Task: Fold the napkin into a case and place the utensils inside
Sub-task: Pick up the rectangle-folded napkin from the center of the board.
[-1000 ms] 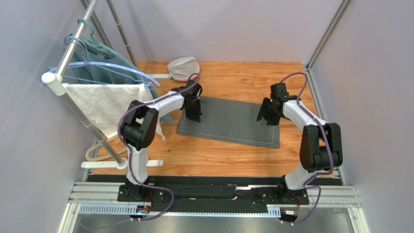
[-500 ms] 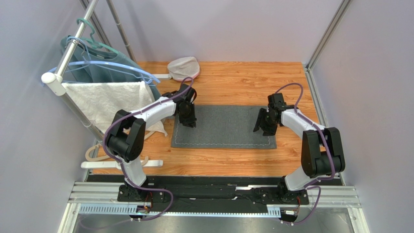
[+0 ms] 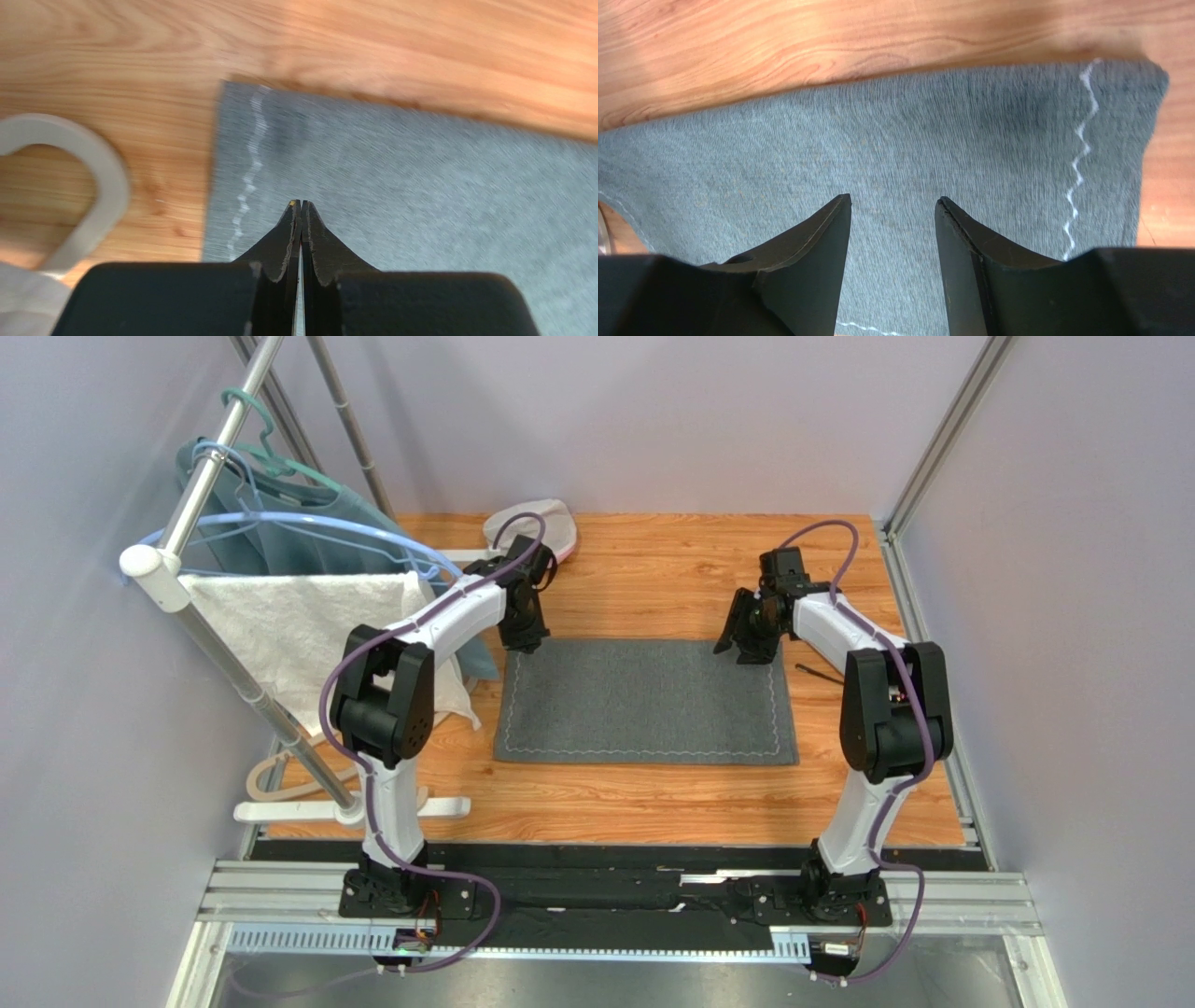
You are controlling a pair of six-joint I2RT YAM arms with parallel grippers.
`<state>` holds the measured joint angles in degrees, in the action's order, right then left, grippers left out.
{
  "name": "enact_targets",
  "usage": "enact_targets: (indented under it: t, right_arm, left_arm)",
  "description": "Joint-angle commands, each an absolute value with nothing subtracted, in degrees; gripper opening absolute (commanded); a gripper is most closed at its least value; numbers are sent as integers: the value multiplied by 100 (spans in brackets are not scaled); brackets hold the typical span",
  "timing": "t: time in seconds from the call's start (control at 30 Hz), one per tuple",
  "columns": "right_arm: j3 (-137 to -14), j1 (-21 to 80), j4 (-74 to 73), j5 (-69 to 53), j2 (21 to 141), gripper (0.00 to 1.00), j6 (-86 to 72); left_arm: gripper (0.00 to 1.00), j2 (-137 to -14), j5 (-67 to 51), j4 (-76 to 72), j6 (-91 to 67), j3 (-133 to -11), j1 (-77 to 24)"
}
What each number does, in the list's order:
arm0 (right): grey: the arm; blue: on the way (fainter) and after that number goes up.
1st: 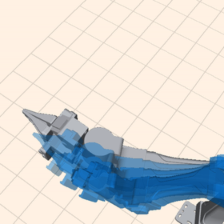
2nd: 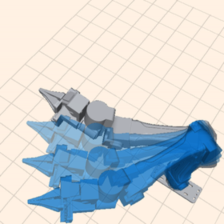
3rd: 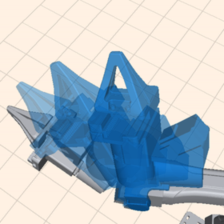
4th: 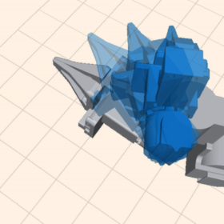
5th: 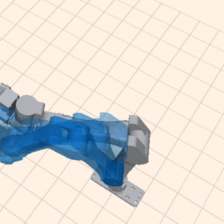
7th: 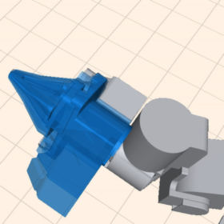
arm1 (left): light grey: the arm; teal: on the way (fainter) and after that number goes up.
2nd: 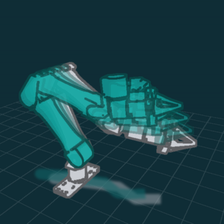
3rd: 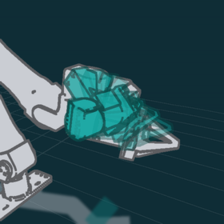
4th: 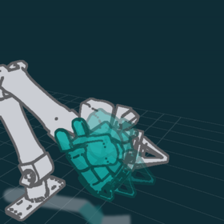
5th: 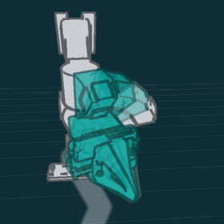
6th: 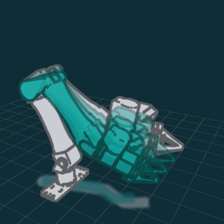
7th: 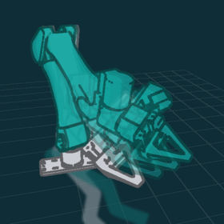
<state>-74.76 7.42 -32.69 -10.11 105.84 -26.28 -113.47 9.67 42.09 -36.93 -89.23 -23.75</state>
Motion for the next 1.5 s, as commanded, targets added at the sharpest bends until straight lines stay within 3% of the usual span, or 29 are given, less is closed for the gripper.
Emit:
enact_targets:
  t: [0.0,0.53,0.87,1.17,1.47]
  right_arm:
    - [-7831,659,-3260,-949,10810,49,-2619]
    - [-8015,123,-3208,-642,11135,48,-2435]
    - [-8588,97,-3384,-237,11752,48,-2057]
    - [-8393,114,-3314,-343,11276,49,-2083]
    - [-8684,114,-3515,-378,11453,49,-1942]
  left_arm:
    - [4,-11451,1424,4297,-3551,-9113,-2224]
    - [2,-12752,1591,5246,-3578,-10282,-1784]
    - [4,-12385,1468,5045,-3243,-10143,-1819]
    - [5,-11971,133,4343,-3498,-9959,-1951]
    - [9,-12024,-421,3903,-3480,-9958,-2408]
